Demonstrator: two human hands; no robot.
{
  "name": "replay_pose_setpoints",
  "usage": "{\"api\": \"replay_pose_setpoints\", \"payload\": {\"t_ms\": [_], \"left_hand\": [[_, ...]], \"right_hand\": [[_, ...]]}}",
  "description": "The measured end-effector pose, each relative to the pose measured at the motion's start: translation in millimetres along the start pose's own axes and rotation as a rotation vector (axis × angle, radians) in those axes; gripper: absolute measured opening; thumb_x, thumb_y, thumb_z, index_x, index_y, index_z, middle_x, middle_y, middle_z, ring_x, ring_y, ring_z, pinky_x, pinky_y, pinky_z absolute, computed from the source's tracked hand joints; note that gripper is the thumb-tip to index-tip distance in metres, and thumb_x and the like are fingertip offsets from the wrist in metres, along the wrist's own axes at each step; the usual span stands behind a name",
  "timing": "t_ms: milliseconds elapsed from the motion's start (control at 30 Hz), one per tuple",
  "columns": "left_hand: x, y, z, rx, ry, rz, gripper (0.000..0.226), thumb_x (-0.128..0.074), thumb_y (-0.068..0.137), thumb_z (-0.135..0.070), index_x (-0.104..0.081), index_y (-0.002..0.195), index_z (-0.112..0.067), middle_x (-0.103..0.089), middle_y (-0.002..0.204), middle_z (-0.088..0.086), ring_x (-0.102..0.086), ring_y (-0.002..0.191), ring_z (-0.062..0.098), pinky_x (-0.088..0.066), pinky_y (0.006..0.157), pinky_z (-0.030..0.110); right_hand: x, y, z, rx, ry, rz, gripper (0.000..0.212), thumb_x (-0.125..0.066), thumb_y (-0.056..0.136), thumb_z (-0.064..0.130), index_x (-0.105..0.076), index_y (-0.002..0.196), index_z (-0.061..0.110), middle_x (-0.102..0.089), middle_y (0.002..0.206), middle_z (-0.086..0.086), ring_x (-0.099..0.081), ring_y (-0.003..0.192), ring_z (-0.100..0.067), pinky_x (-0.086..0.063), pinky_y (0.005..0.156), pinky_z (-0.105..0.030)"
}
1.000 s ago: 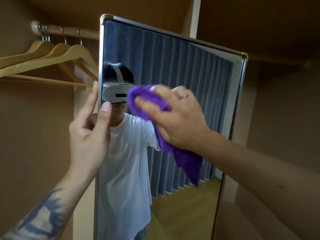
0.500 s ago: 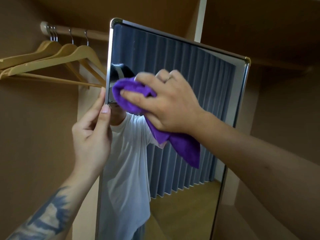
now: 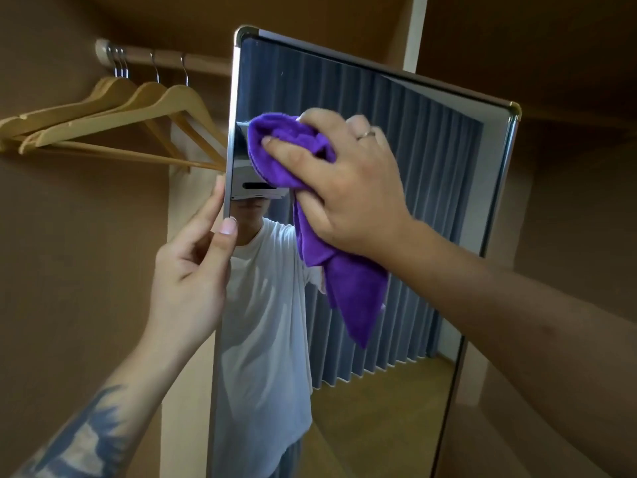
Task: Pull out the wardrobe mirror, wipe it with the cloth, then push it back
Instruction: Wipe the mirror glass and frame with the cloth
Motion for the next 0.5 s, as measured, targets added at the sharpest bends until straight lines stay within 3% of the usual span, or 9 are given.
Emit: {"api": "replay_pose_setpoints", "payload": {"t_ms": [133,167,200,233,300,367,433,467,500], "left_hand": [[10,-5,-1,0.014,0.056,0.051,0.045,-0.061,0.105,-0.038,-0.055,0.15,-0.044,-0.07,0.135,-0.02,-0.063,0.112,-0.013,-0.053,0.091,0.013],[12,-6,0,0.025,0.068,0.059,0.045,-0.061,0.105,-0.041,-0.054,0.149,-0.047,-0.061,0.136,0.003,-0.064,0.1,-0.011,-0.054,0.084,0.016],[14,-7,0,0.041,0.074,0.062,0.045,-0.061,0.104,-0.045,-0.054,0.149,-0.05,-0.077,0.118,-0.013,-0.062,0.093,-0.004,-0.056,0.08,0.025],[17,-8,1,0.058,0.079,0.057,0.046,-0.061,0.103,-0.048,-0.054,0.148,-0.053,-0.059,0.109,-0.021,-0.059,0.089,0.004,-0.055,0.077,0.034],[19,-9,3,0.079,0.099,0.047,0.046,-0.06,0.099,-0.05,-0.054,0.144,-0.059,-0.069,0.095,-0.007,-0.053,0.078,0.008,-0.051,0.072,0.035],[18,-10,2,0.066,0.123,0.051,0.045,-0.059,0.099,-0.05,-0.053,0.143,-0.061,-0.079,0.097,-0.011,-0.052,0.071,-0.001,-0.05,0.068,0.027],[17,-11,2,0.063,0.111,0.064,0.043,-0.059,0.102,-0.047,-0.054,0.142,-0.061,-0.077,0.095,-0.021,-0.055,0.069,-0.005,-0.05,0.07,0.022],[16,-10,2,0.068,0.098,0.073,0.042,-0.058,0.103,-0.044,-0.056,0.141,-0.062,-0.079,0.101,-0.018,-0.027,0.088,-0.005,-0.05,0.072,0.02],[16,-11,1,0.073,0.092,0.08,0.041,-0.058,0.103,-0.042,-0.058,0.139,-0.062,-0.078,0.113,-0.015,-0.037,0.118,0.013,-0.051,0.076,0.018]], "right_hand": [[-10,-28,34,0.276,0.044,0.106,0.044,-0.06,0.095,0.029,-0.068,0.138,0.023,-0.064,0.135,-0.017,-0.061,0.093,-0.039,-0.048,0.075,-0.048],[-9,-29,34,0.345,0.036,0.135,0.042,-0.059,0.097,0.029,-0.068,0.138,0.024,-0.065,0.134,-0.016,-0.061,0.092,-0.038,-0.047,0.074,-0.047],[-6,-24,29,0.392,0.012,0.146,0.041,-0.057,0.099,0.03,-0.067,0.138,0.024,-0.065,0.134,-0.016,-0.062,0.092,-0.038,-0.047,0.074,-0.047],[-5,-16,23,0.396,-0.025,0.139,0.041,-0.056,0.099,0.031,-0.066,0.138,0.024,-0.064,0.135,-0.017,-0.061,0.093,-0.038,-0.046,0.074,-0.046],[2,7,2,0.198,-0.067,0.063,0.044,-0.057,0.096,0.032,-0.066,0.138,0.023,-0.062,0.135,-0.019,-0.06,0.094,-0.04,-0.047,0.077,-0.045],[6,14,-6,-0.072,-0.02,-0.017,0.048,-0.062,0.091,0.029,-0.067,0.137,0.022,-0.061,0.137,-0.019,-0.059,0.097,-0.042,-0.05,0.08,-0.049],[0,0,14,-0.004,0.004,-0.004,0.048,-0.063,0.09,0.027,-0.068,0.136,0.021,-0.062,0.137,-0.02,-0.059,0.095,-0.043,-0.049,0.078,-0.051],[-4,-10,29,0.126,0.006,0.03,0.046,-0.061,0.092,0.027,-0.068,0.136,0.021,-0.063,0.136,-0.019,-0.059,0.093,-0.043,-0.049,0.076,-0.05],[-7,-19,40,0.246,0.015,0.081,0.043,-0.059,0.095,0.026,-0.069,0.136,0.022,-0.064,0.136,-0.018,-0.06,0.092,-0.041,-0.048,0.075,-0.049]]}}
Point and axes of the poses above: each hand's wrist, its own y-axis towards the middle knuckle, its own x-axis out of the back of the hand, z = x × y, the point moved 4 cm from there along y, towards the middle knuckle
